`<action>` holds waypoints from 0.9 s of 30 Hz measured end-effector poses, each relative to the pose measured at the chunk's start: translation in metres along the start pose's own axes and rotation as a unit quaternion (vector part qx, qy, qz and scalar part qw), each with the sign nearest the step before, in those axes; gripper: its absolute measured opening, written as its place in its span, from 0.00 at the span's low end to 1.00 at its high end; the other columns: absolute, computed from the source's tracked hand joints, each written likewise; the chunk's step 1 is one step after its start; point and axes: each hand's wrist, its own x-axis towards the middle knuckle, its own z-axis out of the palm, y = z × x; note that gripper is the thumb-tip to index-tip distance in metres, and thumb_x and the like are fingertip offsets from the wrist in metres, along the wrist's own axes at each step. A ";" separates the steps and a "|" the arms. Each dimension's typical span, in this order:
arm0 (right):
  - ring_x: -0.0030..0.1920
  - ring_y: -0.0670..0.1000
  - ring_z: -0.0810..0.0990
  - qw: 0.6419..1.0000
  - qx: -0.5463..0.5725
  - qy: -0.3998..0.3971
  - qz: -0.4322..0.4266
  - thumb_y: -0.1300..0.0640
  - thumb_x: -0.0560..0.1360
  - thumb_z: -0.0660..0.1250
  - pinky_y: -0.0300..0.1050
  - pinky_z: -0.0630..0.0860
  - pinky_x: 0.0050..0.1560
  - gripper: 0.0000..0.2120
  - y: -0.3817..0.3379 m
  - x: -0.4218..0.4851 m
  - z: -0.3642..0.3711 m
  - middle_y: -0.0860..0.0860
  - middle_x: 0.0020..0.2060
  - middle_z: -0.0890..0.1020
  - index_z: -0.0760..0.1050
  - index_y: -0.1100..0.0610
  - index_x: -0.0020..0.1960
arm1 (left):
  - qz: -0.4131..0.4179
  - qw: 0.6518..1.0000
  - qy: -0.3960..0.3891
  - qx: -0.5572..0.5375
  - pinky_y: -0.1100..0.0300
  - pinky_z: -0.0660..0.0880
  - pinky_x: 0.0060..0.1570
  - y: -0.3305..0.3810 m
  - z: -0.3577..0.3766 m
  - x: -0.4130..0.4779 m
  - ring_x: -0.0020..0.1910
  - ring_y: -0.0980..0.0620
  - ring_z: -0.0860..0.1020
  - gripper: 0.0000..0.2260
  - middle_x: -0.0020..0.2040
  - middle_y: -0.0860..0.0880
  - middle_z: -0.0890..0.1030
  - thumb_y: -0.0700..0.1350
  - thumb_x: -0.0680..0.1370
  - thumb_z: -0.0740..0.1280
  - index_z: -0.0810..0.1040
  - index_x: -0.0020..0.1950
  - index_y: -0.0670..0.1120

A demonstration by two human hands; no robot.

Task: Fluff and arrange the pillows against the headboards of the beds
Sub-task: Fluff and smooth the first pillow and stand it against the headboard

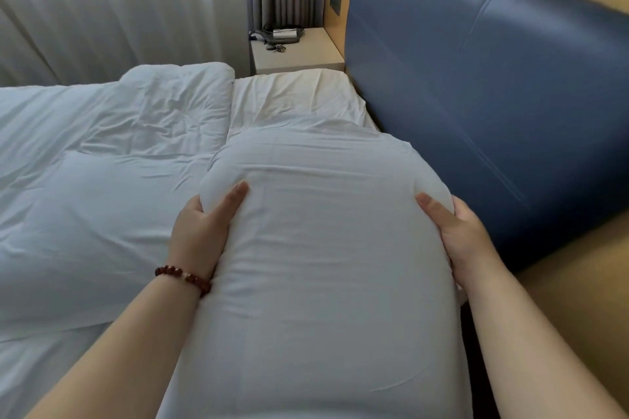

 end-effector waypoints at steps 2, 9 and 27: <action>0.45 0.48 0.86 1.000 -0.010 -0.006 -0.008 0.38 0.62 0.77 0.39 0.80 0.35 0.16 -0.006 0.012 -0.003 0.45 0.46 0.86 0.82 0.41 0.47 | 0.009 1.000 0.001 -0.013 0.61 0.75 0.45 0.009 0.008 0.003 0.46 0.60 0.82 0.26 0.47 0.57 0.85 0.68 0.65 0.73 0.82 0.52 0.50; 0.46 0.47 0.85 0.997 -0.044 -0.029 -0.058 0.36 0.59 0.77 0.45 0.80 0.42 0.20 -0.044 0.073 -0.007 0.44 0.47 0.86 0.82 0.40 0.49 | 0.028 0.999 0.014 -0.025 0.53 0.78 0.52 0.034 0.036 0.029 0.48 0.57 0.83 0.25 0.48 0.56 0.86 0.67 0.66 0.71 0.83 0.53 0.51; 0.62 0.52 0.76 0.956 -0.151 -0.101 -0.229 0.32 0.60 0.74 0.57 0.72 0.64 0.41 -0.172 0.214 -0.004 0.50 0.63 0.77 0.70 0.49 0.68 | 0.079 0.978 0.184 -0.053 0.66 0.72 0.38 0.123 0.115 0.079 0.40 0.66 0.80 0.21 0.45 0.56 0.84 0.66 0.71 0.68 0.81 0.52 0.50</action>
